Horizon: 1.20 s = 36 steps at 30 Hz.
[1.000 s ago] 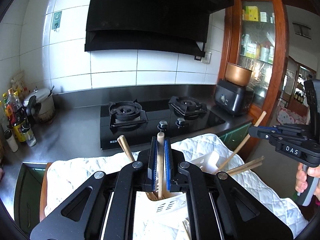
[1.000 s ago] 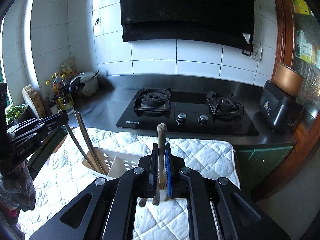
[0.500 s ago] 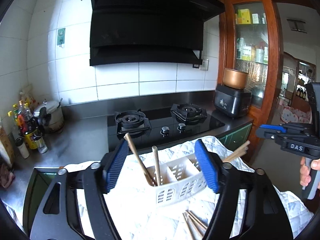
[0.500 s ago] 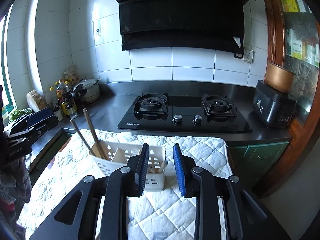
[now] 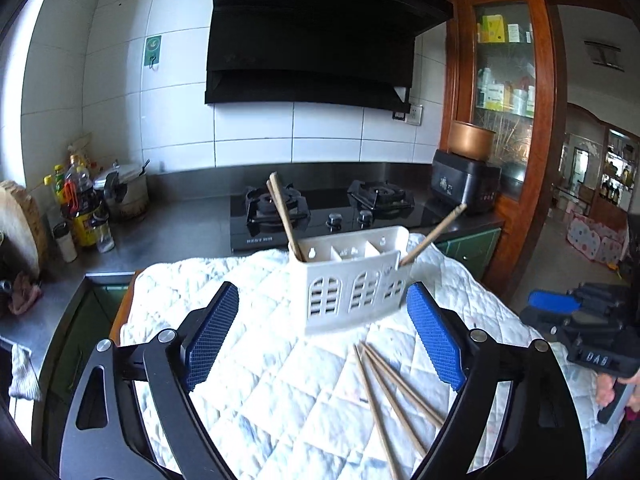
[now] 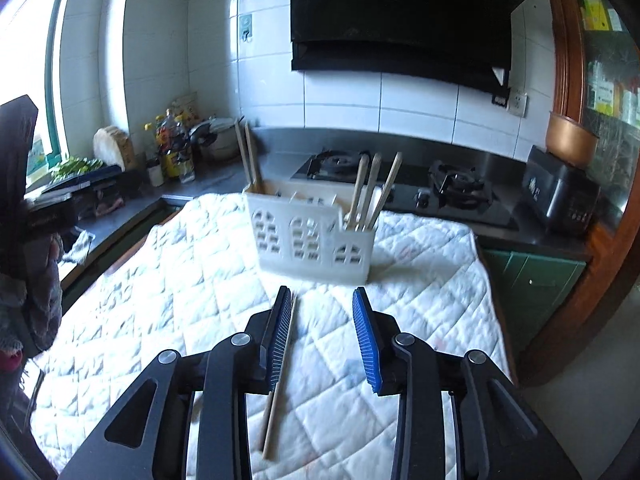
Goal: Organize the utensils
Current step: 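Move both open tools back down to the remaining loose chopsticks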
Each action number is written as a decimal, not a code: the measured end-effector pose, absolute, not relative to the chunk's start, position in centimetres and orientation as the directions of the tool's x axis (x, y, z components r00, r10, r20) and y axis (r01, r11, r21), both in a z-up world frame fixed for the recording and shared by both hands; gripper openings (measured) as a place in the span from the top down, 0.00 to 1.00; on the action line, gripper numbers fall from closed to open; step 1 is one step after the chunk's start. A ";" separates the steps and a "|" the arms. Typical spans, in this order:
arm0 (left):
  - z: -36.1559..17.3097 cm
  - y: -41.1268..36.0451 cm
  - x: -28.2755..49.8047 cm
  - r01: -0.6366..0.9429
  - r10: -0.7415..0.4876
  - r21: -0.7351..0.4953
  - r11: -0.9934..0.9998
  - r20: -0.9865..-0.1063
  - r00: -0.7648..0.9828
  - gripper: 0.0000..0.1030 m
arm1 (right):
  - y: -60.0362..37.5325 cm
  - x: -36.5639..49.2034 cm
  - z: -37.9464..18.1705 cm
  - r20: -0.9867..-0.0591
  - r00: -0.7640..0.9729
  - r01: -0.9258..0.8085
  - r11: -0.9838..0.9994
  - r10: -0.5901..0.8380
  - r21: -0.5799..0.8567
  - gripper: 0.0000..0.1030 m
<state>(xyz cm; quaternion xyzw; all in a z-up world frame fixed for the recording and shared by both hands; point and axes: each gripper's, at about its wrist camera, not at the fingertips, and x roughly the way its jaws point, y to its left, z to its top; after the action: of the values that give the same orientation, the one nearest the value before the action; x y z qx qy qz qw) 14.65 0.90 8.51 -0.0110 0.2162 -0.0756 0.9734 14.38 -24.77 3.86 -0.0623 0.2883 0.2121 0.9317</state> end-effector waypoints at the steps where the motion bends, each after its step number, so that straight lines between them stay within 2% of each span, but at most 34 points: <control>1: 8.1 1.0 14.2 0.139 -0.150 -0.058 0.989 -0.424 0.893 0.16 | -24.6 13.9 2.9 -0.575 0.735 -0.434 0.901 0.359 0.008 0.69; 10: 4.7 2.8 10.3 0.093 -0.135 -0.114 0.989 -0.451 0.882 0.16 | -22.9 12.0 -3.3 -0.658 0.658 -0.440 0.896 0.365 0.056 0.70; 18: 2.0 4.5 8.2 0.044 -0.114 -0.154 0.987 -0.482 0.869 0.16 | -22.0 13.7 -7.4 -0.726 0.591 -0.434 0.897 0.351 0.081 0.80; 36: -1.6 7.5 7.5 -0.045 -0.081 -0.211 0.976 -0.549 0.832 0.16 | -21.2 15.9 -9.8 -0.765 0.540 -0.419 0.900 0.352 0.118 0.86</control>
<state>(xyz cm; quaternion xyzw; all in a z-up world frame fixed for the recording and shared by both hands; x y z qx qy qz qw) 7.48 7.54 -1.55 -0.1082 0.2897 -0.0095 0.9509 15.86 -21.16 -9.78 -0.0394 0.4262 0.2197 0.8766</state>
